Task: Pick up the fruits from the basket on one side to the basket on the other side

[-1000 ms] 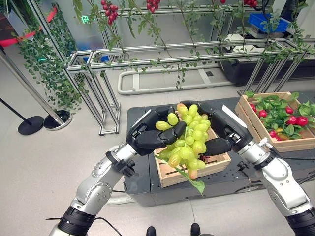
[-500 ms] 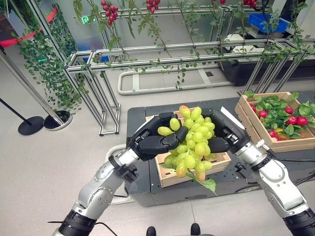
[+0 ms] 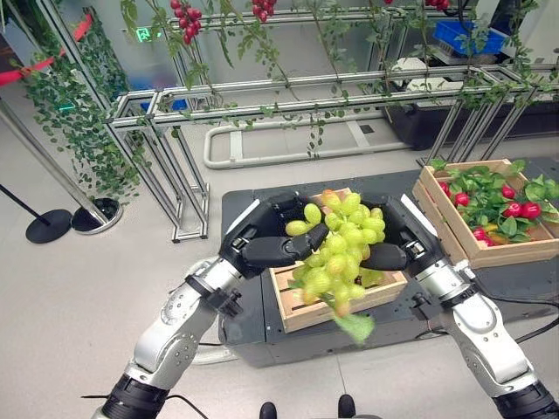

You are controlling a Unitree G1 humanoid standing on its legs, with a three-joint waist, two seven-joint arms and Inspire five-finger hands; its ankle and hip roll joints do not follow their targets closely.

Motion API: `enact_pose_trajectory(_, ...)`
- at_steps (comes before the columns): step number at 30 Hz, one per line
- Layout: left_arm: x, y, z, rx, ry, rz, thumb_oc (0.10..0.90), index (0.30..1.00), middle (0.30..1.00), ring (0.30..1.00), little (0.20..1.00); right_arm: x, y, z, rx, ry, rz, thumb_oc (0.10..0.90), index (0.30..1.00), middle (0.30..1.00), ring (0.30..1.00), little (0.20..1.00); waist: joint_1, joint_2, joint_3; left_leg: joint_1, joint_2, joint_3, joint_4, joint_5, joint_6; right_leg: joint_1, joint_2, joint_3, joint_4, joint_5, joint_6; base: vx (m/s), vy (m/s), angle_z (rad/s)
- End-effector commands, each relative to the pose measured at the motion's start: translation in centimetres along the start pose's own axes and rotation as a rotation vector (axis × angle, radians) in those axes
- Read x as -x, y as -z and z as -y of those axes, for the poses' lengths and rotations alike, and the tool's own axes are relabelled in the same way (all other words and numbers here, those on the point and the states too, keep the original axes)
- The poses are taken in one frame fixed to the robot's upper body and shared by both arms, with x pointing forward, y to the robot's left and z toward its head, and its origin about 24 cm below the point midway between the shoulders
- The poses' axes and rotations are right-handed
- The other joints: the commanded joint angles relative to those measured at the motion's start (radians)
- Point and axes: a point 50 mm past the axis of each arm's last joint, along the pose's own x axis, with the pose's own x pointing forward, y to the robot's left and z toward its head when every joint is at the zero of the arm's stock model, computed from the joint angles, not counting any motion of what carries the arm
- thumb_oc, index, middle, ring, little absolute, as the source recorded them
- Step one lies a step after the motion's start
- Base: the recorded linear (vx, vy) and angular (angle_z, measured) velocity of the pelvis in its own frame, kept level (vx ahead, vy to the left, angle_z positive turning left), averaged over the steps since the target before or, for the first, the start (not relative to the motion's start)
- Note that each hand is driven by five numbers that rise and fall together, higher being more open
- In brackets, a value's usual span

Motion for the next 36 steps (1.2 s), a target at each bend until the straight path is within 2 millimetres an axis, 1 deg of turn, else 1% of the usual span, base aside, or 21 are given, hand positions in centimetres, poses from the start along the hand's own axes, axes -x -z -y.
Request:
enact_pose_trajectory(1, 0.0, -4.5, -1.7, -0.283, -0.143, 0.268, 0.8, 0.9, 0.9, 0.9, 0.9, -0.6, -4.6, 1.9, 0.036, 0.158, 0.304, 0.4, 0.3, 0.3, 0.3, 0.3, 0.013, -0.018, -0.085, -0.019, 0.031, -0.04, 0.002, -0.053, 0.001, 0.023, -0.043, -0.017, 0.002, -0.015, 0.011, -0.01, -0.052, 0.0)
enact_pose_trajectory(2, 0.2, -5.1, -2.1, -0.374, -0.185, 0.286, 0.8, 0.9, 0.9, 0.9, 0.9, -0.5, -4.5, 2.1, 0.049, 0.169, 0.29, 0.4, 0.3, 0.3, 0.3, 0.3, 0.012, -0.019, -0.084, -0.021, 0.031, -0.041, 0.002, -0.052, 0.0, 0.021, -0.041, -0.017, 0.002, -0.016, 0.01, -0.01, -0.06, 0.01)
enact_pose_trajectory(5, 0.9, -5.8, -3.1, -0.466, -0.261, 0.293, 0.8, 0.9, 0.9, 0.9, 0.9, -0.1, -4.3, 2.7, 0.071, 0.209, 0.267, 0.4, 0.3, 0.3, 0.3, 0.3, 0.009, -0.021, -0.084, -0.024, 0.034, -0.04, 0.002, -0.052, -0.004, 0.018, -0.038, -0.018, 0.002, -0.018, 0.008, -0.01, -0.086, 0.01)
enact_pose_trajectory(6, 1.4, -6.0, -3.8, -0.512, -0.309, 0.289, 0.8, 0.9, 0.9, 0.9, 0.9, 0.2, -4.0, 3.2, 0.088, 0.245, 0.25, 0.4, 0.3, 0.3, 0.3, 0.3, 0.006, -0.022, -0.083, -0.027, 0.037, -0.038, 0.002, -0.05, -0.007, 0.015, -0.034, -0.017, 0.002, -0.019, 0.007, -0.01, -0.152, 0.0)
enact_pose_trajectory(10, 2.0, -6.5, -4.4, -0.562, -0.401, 0.331, 0.8, 0.9, 0.9, 0.9, 0.9, 0.5, -4.0, 3.9, 0.096, 0.306, 0.249, 0.4, 0.3, 0.3, 0.3, 0.3, -0.003, -0.024, -0.08, -0.035, 0.05, -0.033, 0.002, -0.044, -0.014, 0.008, -0.02, -0.012, 0.002, -0.02, 0.0, -0.01, -0.142, -0.01)
enact_pose_trajectory(14, 1.9, -6.8, -4.4, -0.557, -0.449, 0.389, 0.8, 0.9, 0.9, 0.9, 0.9, 0.4, -3.7, 4.0, 0.08, 0.334, 0.251, 0.4, 0.3, 0.3, 0.3, 0.3, -0.014, -0.026, -0.074, -0.042, 0.071, -0.026, 0.002, -0.032, -0.023, 0.008, 0.004, -0.011, 0.002, -0.026, -0.014, -0.01, -0.195, -0.07)
enact_pose_trajectory(15, 1.7, -6.7, -4.3, -0.529, -0.452, 0.407, 0.8, 0.9, 0.9, 0.9, 0.9, 0.4, -3.6, 4.1, 0.074, 0.351, 0.247, 0.4, 0.3, 0.3, 0.3, 0.3, -0.019, -0.027, -0.069, -0.045, 0.085, -0.021, 0.002, -0.024, -0.029, 0.007, 0.017, -0.01, 0.004, -0.031, -0.022, -0.02, -0.163, -0.06)
enact_pose_trajectory(18, 1.0, -6.4, -3.7, -0.452, -0.428, 0.433, 0.8, 0.9, 0.9, 0.9, 0.9, 0.0, -3.3, 4.2, 0.065, 0.365, 0.246, 0.4, 0.3, 0.3, 0.3, 0.3, -0.028, -0.029, -0.058, -0.052, 0.105, -0.017, 0.002, -0.007, -0.037, -0.005, 0.046, 0.009, 0.016, -0.038, -0.038, -0.04, -0.159, -0.06)
enact_pose_trajectory(19, 0.7, -6.2, -3.5, -0.428, -0.414, 0.439, 0.8, 0.9, 0.9, 0.9, 0.9, -0.2, -3.1, 4.3, 0.067, 0.36, 0.238, 0.4, 0.3, 0.3, 0.3, 0.3, -0.026, -0.029, -0.054, -0.053, 0.108, -0.027, 0.002, -0.002, -0.037, -0.006, 0.054, 0.016, 0.022, -0.041, -0.043, -0.03, -0.101, -0.11)
enact_pose_trajectory(20, 0.4, -5.8, -3.1, -0.408, -0.415, 0.436, 0.8, 0.9, 0.9, 0.9, 0.9, -0.5, -2.8, 4.3, 0.058, 0.342, 0.224, 0.4, 0.3, 0.3, 0.3, 0.3, -0.02, -0.031, -0.048, -0.053, 0.102, -0.064, 0.002, 0.005, -0.034, -0.007, 0.065, 0.035, 0.033, -0.047, -0.051, -0.01, -0.065, -0.19)
enact_pose_trajectory(22, 0.4, -5.8, -3.0, -0.407, -0.416, 0.436, 0.8, 0.9, 0.9, 0.9, 0.9, -0.5, -2.8, 4.3, 0.056, 0.337, 0.221, 0.4, 0.3, 0.3, 0.3, 0.3, -0.018, -0.032, -0.047, -0.051, 0.1, -0.07, 0.002, 0.005, -0.034, -0.006, 0.066, 0.038, 0.035, -0.047, -0.052, -0.02, -0.001, -0.25)
enact_pose_trajectory(23, 0.3, -5.5, -3.0, -0.388, -0.427, 0.433, 0.8, 0.9, 0.9, 0.9, 0.9, -0.7, -2.5, 4.2, 0.062, 0.306, 0.19, 0.4, 0.3, 0.3, 0.3, 0.3, -0.009, -0.043, -0.04, -0.065, 0.074, -0.12, 0.046, -0.002, -0.026, -0.007, 0.063, 0.065, 0.038, -0.037, -0.056, -0.03, 0.086, -0.2)
enact_pose_trajectory(24, 0.7, -5.4, -3.3, -0.382, -0.444, 0.432, 0.8, 0.9, 0.9, 0.9, 0.9, -0.7, -2.3, 4.3, 0.037, 0.289, 0.18, 0.4, 0.3, 0.3, 0.3, 0.3, 0.006, -0.053, -0.032, -0.084, 0.023, -0.195, 0.111, -0.036, -0.014, -0.004, 0.055, 0.091, 0.038, -0.027, -0.055, -0.04, 0.091, -0.27)
enact_pose_trajectory(25, 0.7, -5.4, -3.3, -0.382, -0.444, 0.432, 0.8, 0.9, 0.9, 0.9, 0.9, -0.7, -2.3, 4.3, 0.034, 0.288, 0.18, 0.4, 0.3, 0.3, 0.3, 0.3, 0.007, -0.053, -0.031, -0.087, 0.02, -0.199, 0.118, -0.04, -0.012, -0.004, 0.054, 0.092, 0.038, -0.026, -0.054, -0.01, 0.23, -0.6)
enact_pose_trajectory(26, 1.3, -5.2, -3.4, -0.38, -0.464, 0.423, 0.8, 0.9, 0.9, 0.9, 0.9, -0.7, -2.3, 4.1, 0.012, 0.234, 0.182, 0.4, 0.3, 0.3, 0.3, 0.3, 0.03, -0.056, -0.027, -0.088, -0.042, -0.298, 0.12, -0.049, 0.006, 0.0, 0.049, 0.121, 0.03, -0.011, -0.048, 0.0, 0.2, -0.76)
enact_pose_trajectory(27, 1.4, -5.1, -3.4, -0.393, -0.471, 0.421, 0.8, 0.9, 0.9, 0.9, 0.9, -0.8, -2.3, 4.0, 0.009, 0.217, 0.185, 0.4, 0.3, 0.3, 0.3, 0.3, 0.035, -0.056, -0.025, -0.086, -0.054, -0.317, 0.118, -0.05, 0.01, 0.002, 0.048, 0.127, 0.026, -0.007, -0.046, -0.02, 0.385, -0.86)
enact_pose_trajectory(28, 1.7, -5.0, -3.7, -0.442, -0.458, 0.399, 0.8, 0.9, 0.9, 0.9, 0.9, -1.3, -2.4, 3.4, 0.008, 0.095, 0.18, 0.4, 0.3, 0.3, 0.3, 0.3, 0.055, -0.057, -0.024, -0.081, -0.099, -0.374, 0.111, -0.049, 0.026, 0.009, 0.045, 0.156, 0.014, 0.006, -0.039, -0.03, 0.281, -0.92)
enact_pose_trajectory(30, 1.9, -5.0, -3.8, -0.431, -0.435, 0.388, 0.8, 0.9, 0.9, 0.9, 0.9, -1.4, -2.7, 3.5, -0.008, 0.066, 0.176, 0.4, 0.3, 0.3, 0.3, 0.3, 0.058, -0.058, -0.024, -0.083, -0.111, -0.365, 0.127, -0.057, 0.027, 0.008, 0.035, 0.168, 0.012, 0.012, -0.032, -0.04, 0.308, -1.15)
enact_pose_trajectory(32, 1.9, -4.9, -4.0, -0.411, -0.41, 0.383, 0.8, 0.9, 0.9, 0.9, 0.9, -1.4, -2.6, 3.7, -0.038, 0.07, 0.175, 0.4, 0.3, 0.3, 0.3, 0.3, 0.057, -0.054, -0.024, -0.068, -0.119, -0.343, 0.118, -0.067, 0.032, 0.005, 0.018, 0.174, 0.009, 0.024, -0.017, -0.05, 0.352, -1.22)
enact_pose_trajectory(33, 1.8, -4.7, -4.0, -0.403, -0.402, 0.388, 0.8, 0.9, 0.9, 0.9, 0.9, -1.4, -2.3, 3.5, -0.048, 0.072, 0.182, 0.4, 0.3, 0.3, 0.3, 0.3, 0.052, -0.049, -0.023, -0.058, -0.122, -0.326, 0.103, -0.068, 0.036, 0.0, 0.007, 0.178, 0.01, 0.034, -0.005, -0.08, 0.418, -0.88)
enact_pose_trajectory(36, 1.4, -4.9, -3.7, -0.382, -0.367, 0.412, 0.8, 0.9, 0.9, 0.9, 0.9, -1.4, -2.1, 3.2, -0.07, 0.095, 0.208, 0.4, 0.3, 0.3, 0.3, 0.3, 0.041, -0.034, -0.016, -0.045, -0.144, -0.3, 0.089, -0.081, 0.057, -0.024, -0.017, 0.194, 0.029, 0.046, 0.022, -0.09, 0.348, -0.52)
